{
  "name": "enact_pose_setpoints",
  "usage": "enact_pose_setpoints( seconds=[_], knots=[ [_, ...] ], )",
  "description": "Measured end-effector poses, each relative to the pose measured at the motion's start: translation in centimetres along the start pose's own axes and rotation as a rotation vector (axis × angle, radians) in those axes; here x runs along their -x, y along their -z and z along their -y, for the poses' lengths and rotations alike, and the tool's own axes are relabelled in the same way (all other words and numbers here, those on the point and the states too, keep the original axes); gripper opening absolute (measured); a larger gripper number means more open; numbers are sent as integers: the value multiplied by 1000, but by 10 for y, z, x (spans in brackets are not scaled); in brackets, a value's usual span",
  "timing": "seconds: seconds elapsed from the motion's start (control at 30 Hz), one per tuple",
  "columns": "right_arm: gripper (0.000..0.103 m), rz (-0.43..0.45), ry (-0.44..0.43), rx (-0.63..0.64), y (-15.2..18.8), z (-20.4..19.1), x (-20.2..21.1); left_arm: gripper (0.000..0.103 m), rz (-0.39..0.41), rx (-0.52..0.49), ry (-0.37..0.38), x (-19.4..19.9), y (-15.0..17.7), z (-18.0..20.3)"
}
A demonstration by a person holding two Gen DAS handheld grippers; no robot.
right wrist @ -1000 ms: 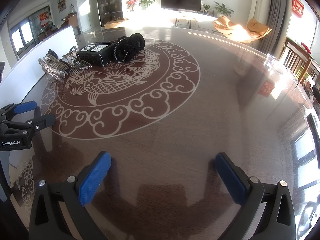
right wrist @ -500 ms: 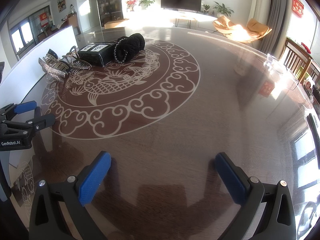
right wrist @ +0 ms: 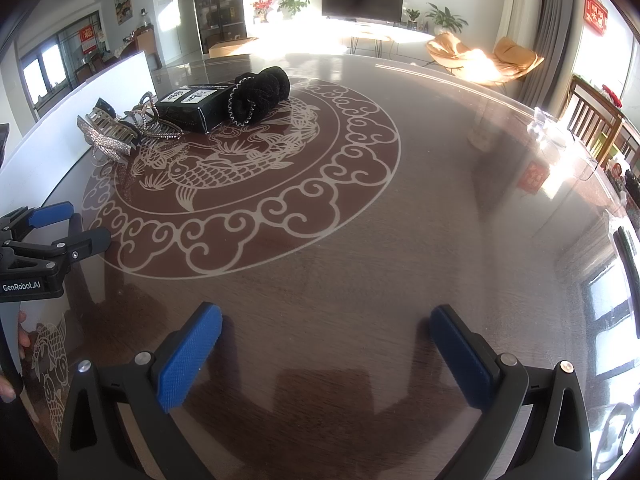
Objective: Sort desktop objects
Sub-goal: 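Move the left gripper to the rhinestone bow shoe and grasp it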
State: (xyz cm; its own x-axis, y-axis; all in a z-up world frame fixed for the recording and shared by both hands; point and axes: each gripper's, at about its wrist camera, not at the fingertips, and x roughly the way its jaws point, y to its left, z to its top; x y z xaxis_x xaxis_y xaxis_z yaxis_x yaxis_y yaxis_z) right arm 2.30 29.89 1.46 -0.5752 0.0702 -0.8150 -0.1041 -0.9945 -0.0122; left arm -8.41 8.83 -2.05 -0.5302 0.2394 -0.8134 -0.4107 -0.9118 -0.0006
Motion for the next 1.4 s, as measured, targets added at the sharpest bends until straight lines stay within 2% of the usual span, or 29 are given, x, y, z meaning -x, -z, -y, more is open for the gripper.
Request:
enact_pose_setpoints(
  seconds=[0.13, 0.2, 0.3, 0.37, 0.47, 0.6, 0.7, 0.77, 0.8, 0.83, 0.87, 0.93, 0.97, 1.1, 1.17, 1.2, 1.23, 1.27, 1.3, 1.4],
  knots=[
    [103, 0, 0, 0, 0, 0, 0, 103, -1, -2, 1, 0, 0, 0],
    [103, 0, 0, 0, 0, 0, 0, 103, -33, 15, 5, -5, -8, -3],
    [103, 0, 0, 0, 0, 0, 0, 103, -38, 140, 35, -11, -26, -22],
    [103, 0, 0, 0, 0, 0, 0, 103, -38, 231, 29, -18, -40, -38],
    [103, 0, 0, 0, 0, 0, 0, 103, -46, 290, 26, -33, -61, -50],
    [103, 0, -3, -1, 0, 0, -1, 103, -67, 305, -63, -51, -79, -63],
    [103, 0, -3, -1, 0, 0, -1, 103, -93, 262, -144, -59, -81, -71],
    [103, 0, -3, -1, 0, 0, -1, 103, -59, 230, -101, -52, -74, -77],
    [103, 0, -3, -1, 0, 0, -1, 95, -25, 226, -74, -45, -68, -82],
    [103, 0, -3, -1, 0, 0, -1, 76, 3, 217, -68, -38, -62, -86],
    [103, 0, -3, -1, 0, 0, -1, 68, 18, 203, -67, -32, -55, -89],
    [103, 0, -3, -1, 0, 0, -1, 36, 34, 181, -73, -19, -41, -98],
    [103, 0, -3, -1, 0, 0, -1, 34, 40, 182, -70, -13, -32, -103],
    [103, 0, -3, -1, 0, 0, -1, 35, 58, 205, -24, 7, -4, -108],
    [103, 0, -3, -1, 0, 0, -1, 41, 57, 194, -17, 11, 3, -105],
    [103, 0, -3, -1, 0, 0, -1, 56, 51, 177, -7, 11, 3, -102],
    [103, 0, -3, -1, 0, 0, 0, 77, 38, 160, -8, 9, 0, -98],
    [103, 0, -3, -1, 0, 0, -1, 85, 32, 144, -19, 6, -3, -94],
    [103, 0, -3, -1, 0, 0, -1, 88, 34, 128, -32, 3, -8, -91],
    [103, 0, -3, -1, 0, 0, -1, 88, 32, 129, -74, -11, -28, -94]
  ],
)
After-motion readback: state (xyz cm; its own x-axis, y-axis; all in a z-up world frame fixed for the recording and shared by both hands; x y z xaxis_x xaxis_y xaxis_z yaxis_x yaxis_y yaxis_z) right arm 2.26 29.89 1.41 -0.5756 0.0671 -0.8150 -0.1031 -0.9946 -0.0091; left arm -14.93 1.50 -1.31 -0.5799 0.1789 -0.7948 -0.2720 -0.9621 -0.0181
